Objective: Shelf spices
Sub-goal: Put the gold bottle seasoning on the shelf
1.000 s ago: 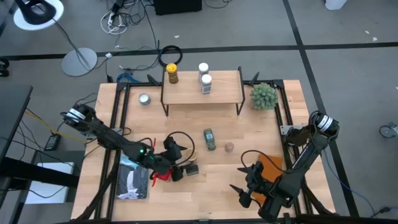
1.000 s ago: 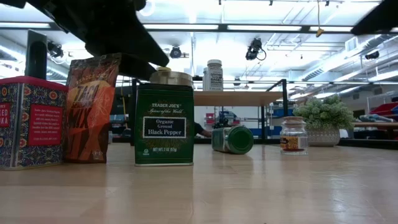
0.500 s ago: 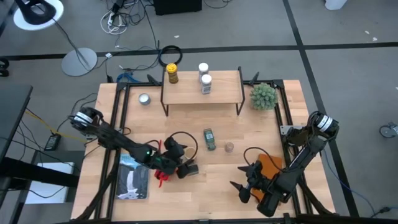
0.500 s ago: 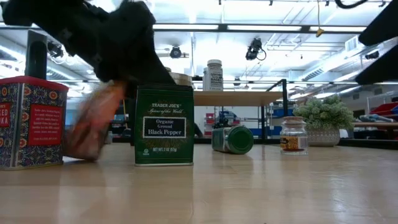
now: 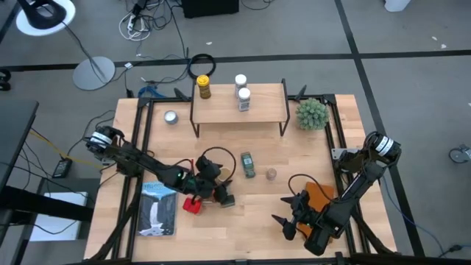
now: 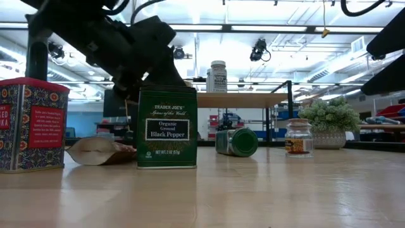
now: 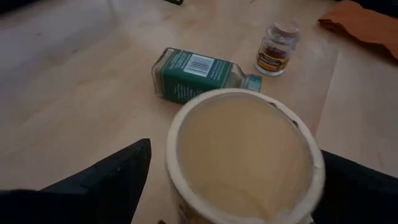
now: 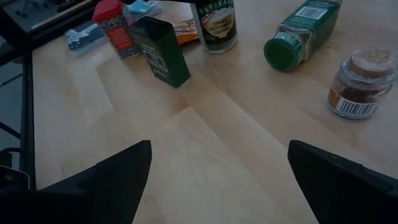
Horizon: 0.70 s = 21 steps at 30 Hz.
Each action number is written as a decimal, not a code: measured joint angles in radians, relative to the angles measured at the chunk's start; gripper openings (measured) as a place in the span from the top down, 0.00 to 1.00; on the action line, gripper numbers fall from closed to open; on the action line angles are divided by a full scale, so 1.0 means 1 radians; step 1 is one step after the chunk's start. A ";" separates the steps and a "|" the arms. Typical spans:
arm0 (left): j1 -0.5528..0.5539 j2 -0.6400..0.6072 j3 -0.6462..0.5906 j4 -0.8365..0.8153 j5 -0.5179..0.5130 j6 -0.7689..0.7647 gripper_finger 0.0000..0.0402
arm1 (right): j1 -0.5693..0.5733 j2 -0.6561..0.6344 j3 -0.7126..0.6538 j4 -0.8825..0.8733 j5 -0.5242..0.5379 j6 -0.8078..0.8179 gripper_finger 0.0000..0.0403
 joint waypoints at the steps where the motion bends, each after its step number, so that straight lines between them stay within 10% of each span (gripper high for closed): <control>1: 0.005 0.000 0.000 0.005 0.001 0.000 0.08 | 0.000 0.000 0.000 0.000 0.000 -0.002 0.07; 21: 0.025 -0.003 0.009 0.071 0.194 0.139 0.34 | -0.022 0.000 0.000 0.041 -0.009 -0.022 0.07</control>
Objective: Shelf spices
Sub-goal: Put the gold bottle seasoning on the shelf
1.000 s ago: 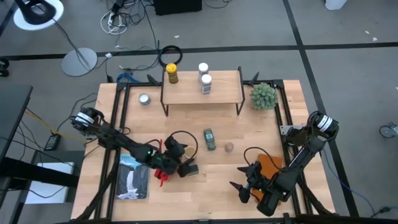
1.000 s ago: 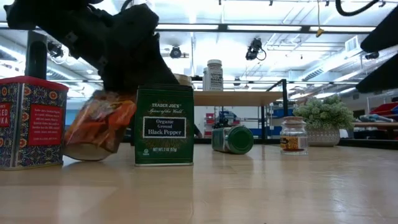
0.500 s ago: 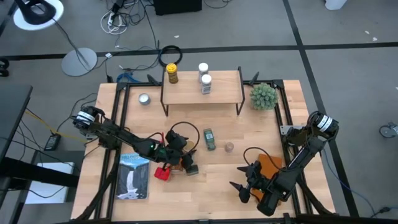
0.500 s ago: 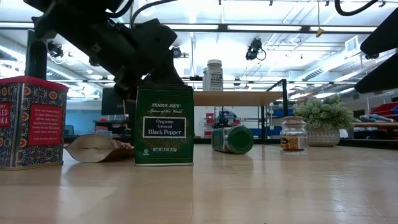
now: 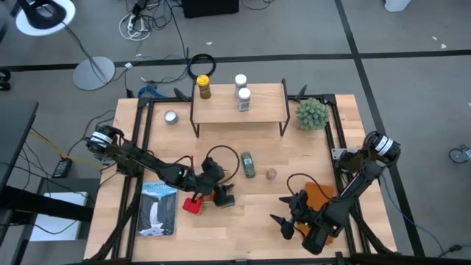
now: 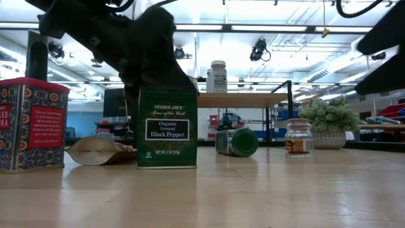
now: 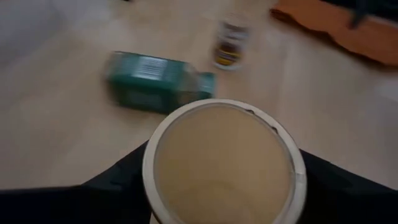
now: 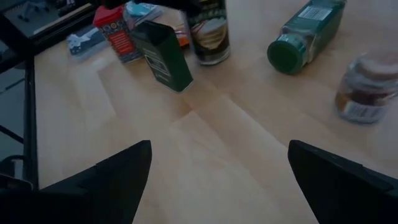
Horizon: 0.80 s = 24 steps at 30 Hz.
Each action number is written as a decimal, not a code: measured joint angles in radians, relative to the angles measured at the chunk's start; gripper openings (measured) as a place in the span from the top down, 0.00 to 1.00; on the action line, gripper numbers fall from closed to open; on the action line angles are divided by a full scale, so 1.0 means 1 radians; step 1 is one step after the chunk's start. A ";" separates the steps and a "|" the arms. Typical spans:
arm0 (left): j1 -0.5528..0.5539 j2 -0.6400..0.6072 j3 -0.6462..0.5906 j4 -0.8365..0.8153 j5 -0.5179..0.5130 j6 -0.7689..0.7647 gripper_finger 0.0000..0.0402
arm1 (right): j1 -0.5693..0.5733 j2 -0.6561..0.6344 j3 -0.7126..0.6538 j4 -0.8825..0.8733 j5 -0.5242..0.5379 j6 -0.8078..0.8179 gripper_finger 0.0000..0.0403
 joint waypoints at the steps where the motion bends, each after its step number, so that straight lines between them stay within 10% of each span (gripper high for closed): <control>1: 0.000 0.001 0.009 -0.006 0.024 0.018 0.34 | -0.005 0.000 0.000 0.013 -0.011 0.000 0.07; 24: 0.083 0.002 0.214 -0.120 0.425 0.427 0.33 | -0.141 0.000 0.000 0.213 -0.159 -0.228 0.07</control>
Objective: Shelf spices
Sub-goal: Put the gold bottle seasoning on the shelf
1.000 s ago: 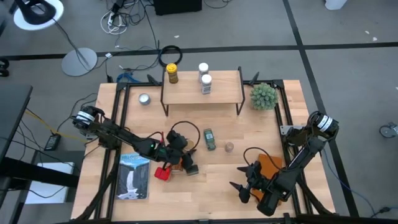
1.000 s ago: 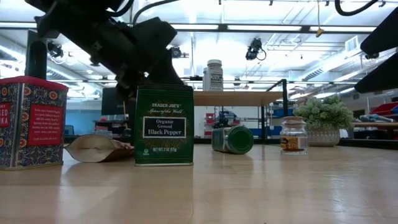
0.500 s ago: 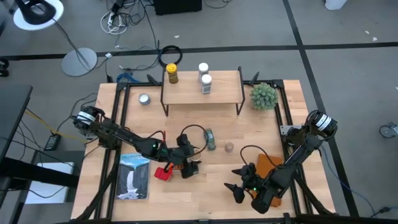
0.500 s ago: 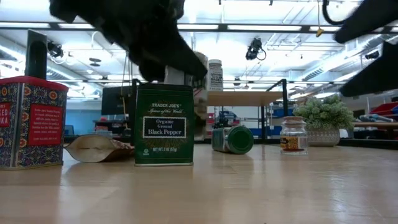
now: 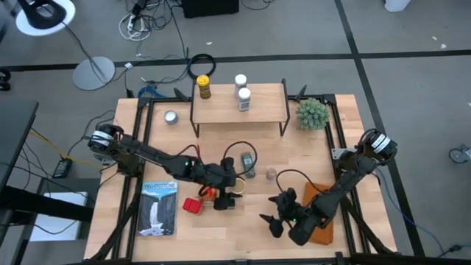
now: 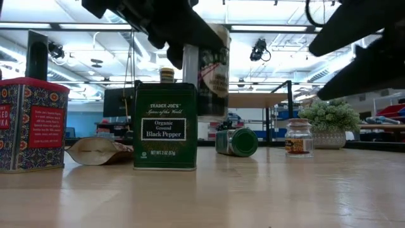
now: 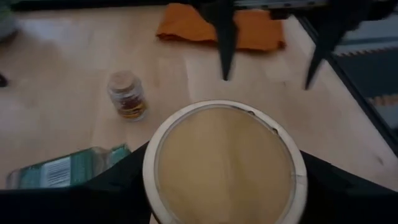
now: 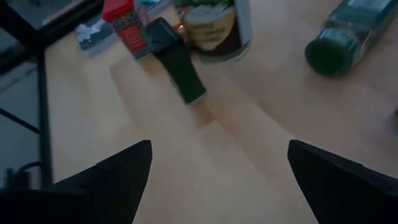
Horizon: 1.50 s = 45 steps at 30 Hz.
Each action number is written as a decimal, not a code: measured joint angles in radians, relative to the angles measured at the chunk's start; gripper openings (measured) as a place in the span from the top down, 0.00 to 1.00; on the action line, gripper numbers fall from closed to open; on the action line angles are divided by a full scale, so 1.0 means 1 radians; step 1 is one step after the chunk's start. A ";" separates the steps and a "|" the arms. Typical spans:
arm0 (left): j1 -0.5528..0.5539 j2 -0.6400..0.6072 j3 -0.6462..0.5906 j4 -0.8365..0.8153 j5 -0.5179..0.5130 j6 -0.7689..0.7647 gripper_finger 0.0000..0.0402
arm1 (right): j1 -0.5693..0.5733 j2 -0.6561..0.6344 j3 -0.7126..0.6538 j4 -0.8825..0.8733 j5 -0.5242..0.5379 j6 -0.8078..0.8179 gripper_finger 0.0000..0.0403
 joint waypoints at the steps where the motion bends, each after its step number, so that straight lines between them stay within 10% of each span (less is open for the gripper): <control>1: 0.007 0.000 0.002 0.002 0.026 0.010 0.33 | -0.007 0.000 0.000 0.000 0.000 -0.019 0.07; 26: 0.206 -0.001 0.058 0.023 0.026 -0.090 0.32 | -0.331 0.000 0.000 0.274 0.136 -0.601 0.09; 45: 0.213 -0.002 0.093 -0.008 0.084 -0.018 0.31 | -0.394 -0.002 0.000 0.300 0.083 -0.710 0.30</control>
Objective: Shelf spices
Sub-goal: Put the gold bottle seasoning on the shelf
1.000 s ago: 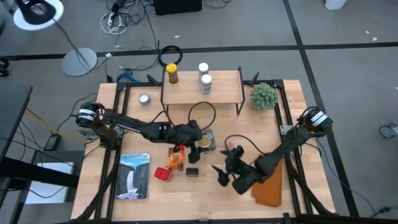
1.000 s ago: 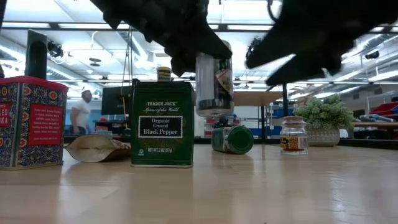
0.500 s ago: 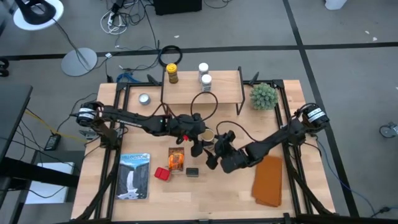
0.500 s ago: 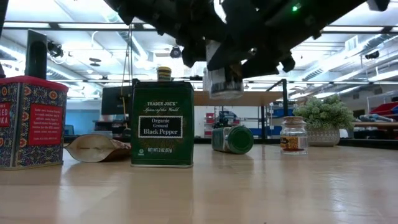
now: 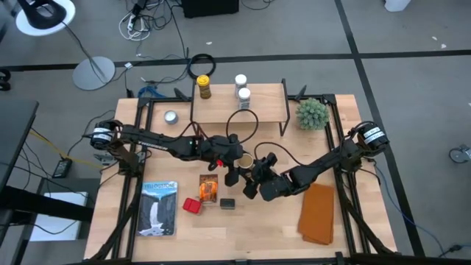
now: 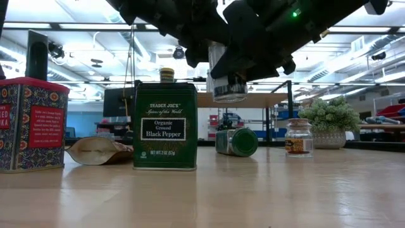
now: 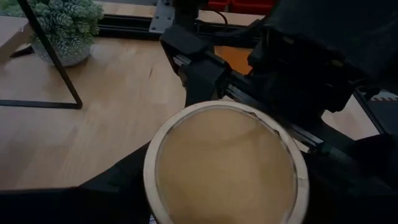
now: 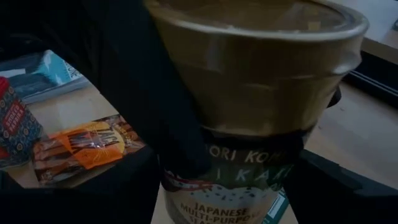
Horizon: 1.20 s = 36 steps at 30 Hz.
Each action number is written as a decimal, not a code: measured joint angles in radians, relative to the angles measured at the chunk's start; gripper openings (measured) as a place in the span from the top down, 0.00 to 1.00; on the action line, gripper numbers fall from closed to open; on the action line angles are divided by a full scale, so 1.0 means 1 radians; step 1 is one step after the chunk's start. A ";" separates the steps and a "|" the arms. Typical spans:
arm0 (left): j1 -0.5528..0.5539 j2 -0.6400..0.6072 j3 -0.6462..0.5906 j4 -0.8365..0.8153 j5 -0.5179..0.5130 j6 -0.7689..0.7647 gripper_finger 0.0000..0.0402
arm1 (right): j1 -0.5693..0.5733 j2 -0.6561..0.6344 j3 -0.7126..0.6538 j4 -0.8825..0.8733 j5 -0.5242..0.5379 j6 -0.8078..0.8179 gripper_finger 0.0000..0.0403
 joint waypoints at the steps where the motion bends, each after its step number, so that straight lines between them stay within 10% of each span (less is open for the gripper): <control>1: 0.000 0.000 0.000 0.000 0.001 0.000 0.30 | 0.000 0.000 0.000 0.000 0.000 -0.002 0.30; 36: 0.005 -0.020 0.000 0.095 0.014 0.026 0.23 | 0.003 0.000 0.000 0.056 -0.029 -0.038 0.30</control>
